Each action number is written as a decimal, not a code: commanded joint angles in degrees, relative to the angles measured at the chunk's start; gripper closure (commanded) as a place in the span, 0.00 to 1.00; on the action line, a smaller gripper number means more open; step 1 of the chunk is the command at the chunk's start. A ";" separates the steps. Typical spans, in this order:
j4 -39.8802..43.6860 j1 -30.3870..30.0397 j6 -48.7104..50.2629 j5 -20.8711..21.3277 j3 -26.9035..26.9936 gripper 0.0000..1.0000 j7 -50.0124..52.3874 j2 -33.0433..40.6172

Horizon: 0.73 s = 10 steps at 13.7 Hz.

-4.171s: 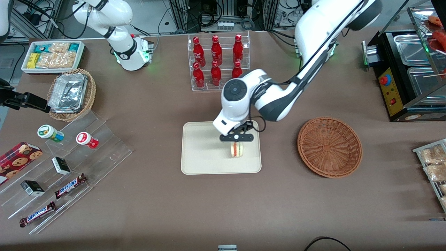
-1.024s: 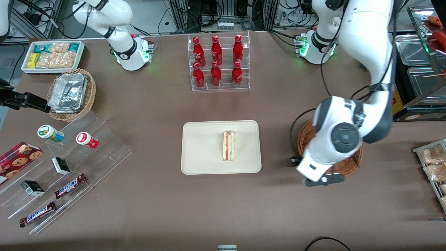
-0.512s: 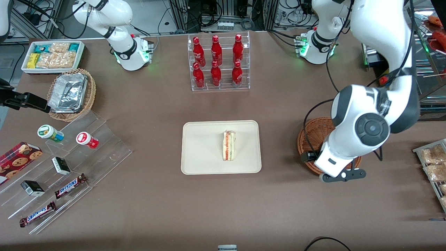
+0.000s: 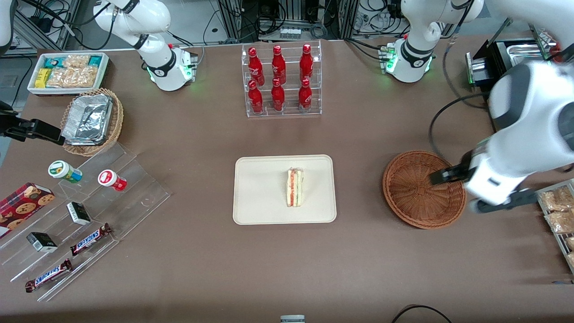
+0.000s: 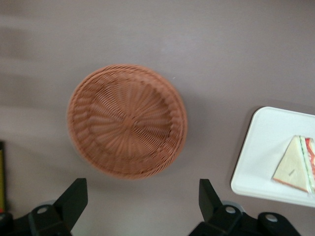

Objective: Place sandwich from basket to tray

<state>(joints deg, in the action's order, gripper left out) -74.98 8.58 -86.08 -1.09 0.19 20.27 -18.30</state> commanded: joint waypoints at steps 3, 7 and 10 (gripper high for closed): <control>-0.16 -7.16 9.95 -0.05 -2.74 0.00 -8.92 8.27; -1.82 -10.60 15.42 0.48 -5.73 0.00 -11.13 12.05; -6.82 -10.51 11.75 2.14 -6.25 0.00 -11.13 12.76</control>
